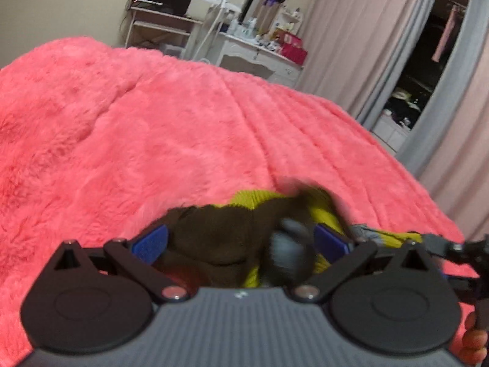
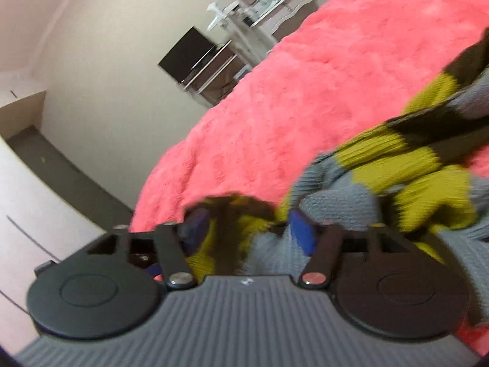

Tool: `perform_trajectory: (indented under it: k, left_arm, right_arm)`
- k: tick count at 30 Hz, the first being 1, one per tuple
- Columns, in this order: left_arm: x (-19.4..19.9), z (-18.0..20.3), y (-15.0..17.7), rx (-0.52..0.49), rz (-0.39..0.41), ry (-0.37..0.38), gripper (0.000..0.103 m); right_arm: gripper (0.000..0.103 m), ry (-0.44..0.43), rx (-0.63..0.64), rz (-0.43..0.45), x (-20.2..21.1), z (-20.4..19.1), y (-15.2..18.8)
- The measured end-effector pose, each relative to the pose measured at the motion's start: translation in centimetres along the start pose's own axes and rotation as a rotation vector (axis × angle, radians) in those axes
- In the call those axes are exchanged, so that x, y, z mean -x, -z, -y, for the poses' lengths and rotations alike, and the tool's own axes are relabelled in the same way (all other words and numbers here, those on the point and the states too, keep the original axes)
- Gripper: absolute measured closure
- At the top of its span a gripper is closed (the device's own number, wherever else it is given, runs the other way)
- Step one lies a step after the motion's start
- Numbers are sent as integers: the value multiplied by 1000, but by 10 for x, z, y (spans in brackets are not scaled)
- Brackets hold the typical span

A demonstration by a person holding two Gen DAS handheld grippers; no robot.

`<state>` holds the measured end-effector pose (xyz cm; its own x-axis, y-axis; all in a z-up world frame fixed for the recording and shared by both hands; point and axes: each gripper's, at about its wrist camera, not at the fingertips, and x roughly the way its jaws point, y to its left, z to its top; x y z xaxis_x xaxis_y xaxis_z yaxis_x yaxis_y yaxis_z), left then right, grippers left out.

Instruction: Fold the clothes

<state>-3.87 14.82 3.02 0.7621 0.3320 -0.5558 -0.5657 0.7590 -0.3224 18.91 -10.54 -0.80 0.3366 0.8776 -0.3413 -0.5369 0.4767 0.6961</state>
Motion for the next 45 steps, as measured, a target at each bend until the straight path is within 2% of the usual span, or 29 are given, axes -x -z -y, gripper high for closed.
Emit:
perform_trajectory:
  k: [1, 5, 10, 13, 16, 19, 20, 21, 23, 24, 25, 27, 29, 30, 32, 33, 34, 35, 36, 39, 41, 43, 45]
  left_arm:
    - [-1, 1, 0, -1, 1, -10, 0]
    - [2, -2, 2, -20, 31, -68, 0]
    - [11, -5, -2, 22, 94, -162, 0]
    - [14, -13, -8, 67, 134, -224, 0]
    - [17, -16, -10, 98, 144, -239, 0]
    - [18, -14, -9, 88, 141, -231, 0]
    - [17, -13, -8, 76, 139, -229, 0]
    - [17, -11, -8, 64, 136, -226, 0]
    - [15, -11, -6, 56, 129, -220, 0]
    - [13, -12, -5, 60, 121, -214, 0]
    - [10, -14, -4, 67, 112, -208, 0]
    - [8, -16, -3, 74, 116, -207, 0]
    - [7, -18, -2, 75, 124, -210, 0]
    - [8, -18, -3, 66, 139, -219, 0]
    - [17, -17, -6, 44, 186, -244, 0]
    - [23, -19, -9, 47, 208, -246, 0]
    - [25, -20, -11, 53, 214, -243, 0]
    - [27, -23, -13, 76, 217, -227, 0]
    - [28, -25, -14, 93, 204, -207, 0]
    - [20, -26, -13, 89, 148, -177, 0]
    - [14, -23, -10, 57, 120, -176, 0]
    - [12, -20, -8, 36, 117, -179, 0]
    - [13, -20, -7, 33, 122, -179, 0]
  right_arm:
    - [18, 6, 20, 43, 7, 2, 1]
    - [18, 57, 108, 80, 2, 12, -2]
    - [18, 37, 332, -36, -9, -7, 7]
    - [19, -8, 619, -108, -21, -51, 38]
    - [21, -18, 826, -156, -42, -83, 74]
    - [39, 11, 1004, -183, -72, -98, 107]
    - [50, 20, 1030, -194, -80, -98, 114]
    - [63, 45, 1033, -212, -87, -94, 119]
    - [80, 94, 1015, -249, -99, -86, 123]
    - [89, 90, 968, -260, -101, -80, 118]
    - [90, 82, 917, -269, -103, -74, 112]
    - [91, 5, 738, -264, -99, -67, 91]
    - [92, -115, 537, -248, -94, -63, 72]
    - [94, -170, 506, -247, -92, -66, 70]
    - [94, -279, 461, -247, -89, -72, 67]
    - [94, -372, 509, -297, -87, -87, 80]
    - [94, -422, 541, -344, -85, -95, 92]
    - [94, -465, 570, -389, -82, -101, 103]
    - [94, -466, 608, -418, -80, -105, 113]
    - [92, -422, 765, -477, -75, -112, 140]
    - [89, -411, 782, -457, -72, -105, 144]
    - [74, -425, 759, -434, -67, -98, 138]
    - [47, -426, 743, -417, -60, -94, 132]
